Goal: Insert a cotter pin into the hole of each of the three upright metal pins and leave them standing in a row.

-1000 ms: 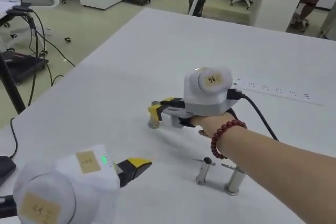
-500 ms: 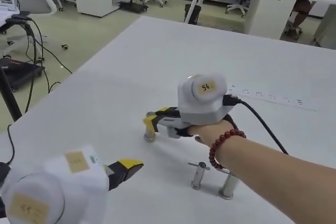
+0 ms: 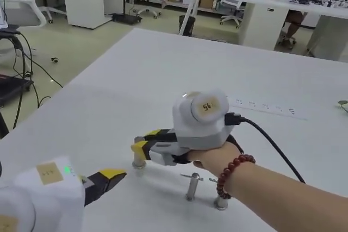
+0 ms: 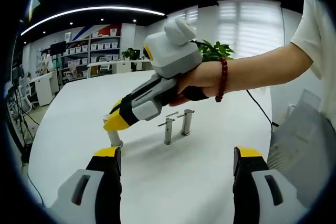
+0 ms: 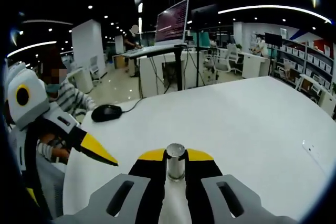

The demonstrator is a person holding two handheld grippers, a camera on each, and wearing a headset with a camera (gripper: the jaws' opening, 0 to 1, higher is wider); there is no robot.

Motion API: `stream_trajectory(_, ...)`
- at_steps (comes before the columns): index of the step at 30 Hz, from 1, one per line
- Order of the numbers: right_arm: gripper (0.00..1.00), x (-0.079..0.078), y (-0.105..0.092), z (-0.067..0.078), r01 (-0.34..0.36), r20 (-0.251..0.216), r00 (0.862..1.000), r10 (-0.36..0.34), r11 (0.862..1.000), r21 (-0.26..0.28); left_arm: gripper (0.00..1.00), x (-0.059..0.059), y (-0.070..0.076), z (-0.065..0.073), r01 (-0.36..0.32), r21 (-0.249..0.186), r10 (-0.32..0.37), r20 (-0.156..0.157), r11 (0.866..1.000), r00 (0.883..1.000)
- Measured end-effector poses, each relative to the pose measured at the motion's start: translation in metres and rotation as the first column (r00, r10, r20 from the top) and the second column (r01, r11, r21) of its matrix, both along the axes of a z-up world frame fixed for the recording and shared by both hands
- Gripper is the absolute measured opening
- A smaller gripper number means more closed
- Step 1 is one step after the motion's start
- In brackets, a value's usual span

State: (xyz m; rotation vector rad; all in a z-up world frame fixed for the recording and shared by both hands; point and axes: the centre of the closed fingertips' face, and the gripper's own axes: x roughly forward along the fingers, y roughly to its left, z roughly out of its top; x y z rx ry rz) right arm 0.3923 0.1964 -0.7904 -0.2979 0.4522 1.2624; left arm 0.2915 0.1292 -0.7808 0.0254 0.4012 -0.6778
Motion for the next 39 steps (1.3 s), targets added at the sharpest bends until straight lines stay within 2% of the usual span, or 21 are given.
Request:
stream_trajectory(12,0.13,-0.040,-0.025,0.012,-0.037,0.004,0.999,0.037,0.999,0.009,0.87,-0.005,-0.006,0.007,-0.009,0.006,0.009,0.010,1.000,1.000)
stream_trajectory(18,0.13,-0.058,-0.045,0.015,-0.046,0.004,0.999,0.046,0.999,0.013,0.87,-0.008,-0.009,0.013,-0.010,-0.010,0.011,0.020,1.000,1.000)
stream_trajectory(22,0.13,-0.066,-0.063,0.014,-0.028,-0.009,1.000,0.028,0.999,0.019,0.87,-0.009,-0.012,0.016,0.001,-0.003,-0.001,0.026,1.000,1.000)
stream_trajectory(25,0.13,-0.071,-0.077,0.012,-0.012,-0.019,1.000,0.013,1.000,0.014,0.87,-0.009,-0.014,0.018,0.012,-0.001,-0.012,0.030,1.000,0.999)
stream_trajectory(29,0.13,-0.074,-0.098,0.007,0.004,-0.007,1.000,-0.004,1.000,-0.015,0.87,-0.010,-0.018,0.020,0.028,0.004,-0.028,0.033,1.000,0.999)
stream_trajectory(39,0.13,-0.071,-0.139,-0.004,0.068,0.001,0.998,-0.068,0.996,-0.057,0.86,-0.013,-0.026,0.021,0.052,0.009,-0.052,0.029,0.999,0.998)
